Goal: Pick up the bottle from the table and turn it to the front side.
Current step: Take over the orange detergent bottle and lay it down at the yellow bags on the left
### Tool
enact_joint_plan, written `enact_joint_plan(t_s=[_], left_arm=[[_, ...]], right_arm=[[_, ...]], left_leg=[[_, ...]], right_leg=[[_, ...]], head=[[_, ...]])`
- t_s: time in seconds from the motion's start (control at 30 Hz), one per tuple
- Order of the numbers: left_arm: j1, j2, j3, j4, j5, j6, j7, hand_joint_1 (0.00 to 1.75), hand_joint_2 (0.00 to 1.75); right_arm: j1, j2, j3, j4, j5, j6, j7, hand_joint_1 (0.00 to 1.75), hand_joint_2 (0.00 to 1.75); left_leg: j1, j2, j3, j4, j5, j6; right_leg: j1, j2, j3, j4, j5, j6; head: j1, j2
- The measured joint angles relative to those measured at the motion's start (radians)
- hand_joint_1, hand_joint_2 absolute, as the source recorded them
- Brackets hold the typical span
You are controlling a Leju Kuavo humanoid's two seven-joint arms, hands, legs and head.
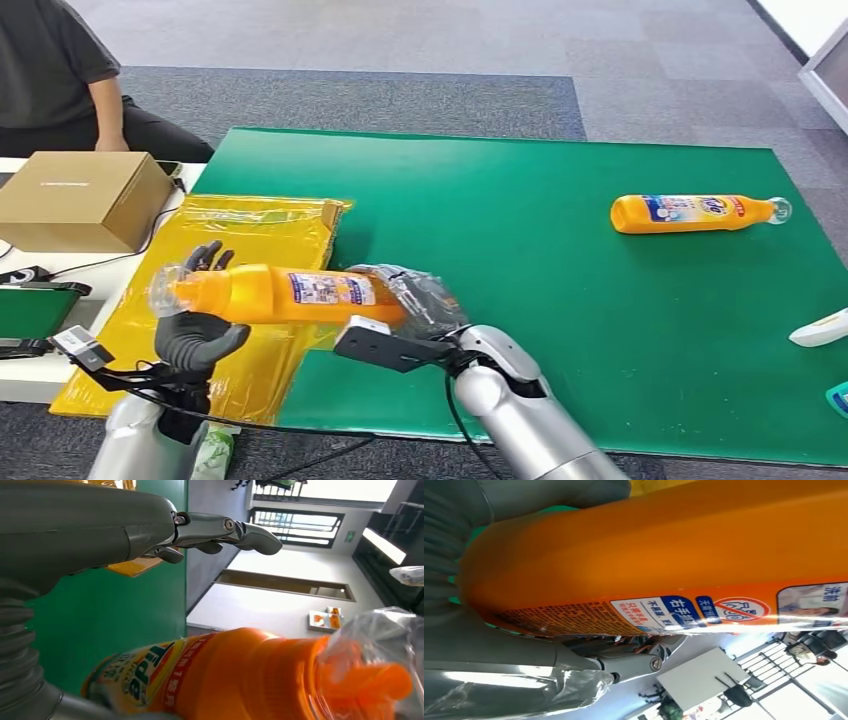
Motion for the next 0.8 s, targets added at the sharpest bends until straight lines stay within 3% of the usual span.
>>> enact_joint_plan(t_s=[0.4,0.63,0.8], left_arm=[[0.007,0.028,-0.019,-0.014,0.054,-0.122,0.003,0.03,1.75],[0.017,0.098,-0.126,-0.011,-0.006,-0.216,-0.059,0.00,1.75],[0.023,0.151,-0.192,-0.009,-0.031,-0.213,-0.069,0.00,1.75]], right_arm=[[-0.027,0.006,0.140,0.140,-0.134,-0.008,-0.035,1.75,1.75],[-0.044,0.008,0.189,0.209,-0.151,-0.005,-0.030,1.75,1.75],[-0.055,0.009,0.213,0.258,-0.149,-0.031,-0.012,1.75,1.75]], left_leg=[[0.000,0.000,0.000,0.000,0.000,0.000],[0.000,0.000,0.000,0.000,0.000,0.000],[0.000,0.000,-0.001,0.000,0.000,0.000]], right_leg=[[0.000,0.000,0.000,0.000,0.000,0.000],[0.000,0.000,0.000,0.000,0.000,0.000],[0.000,0.000,-0.001,0.000,0.000,0.000]], head=[[0.000,0.000],[0.000,0.000],[0.000,0.000]])
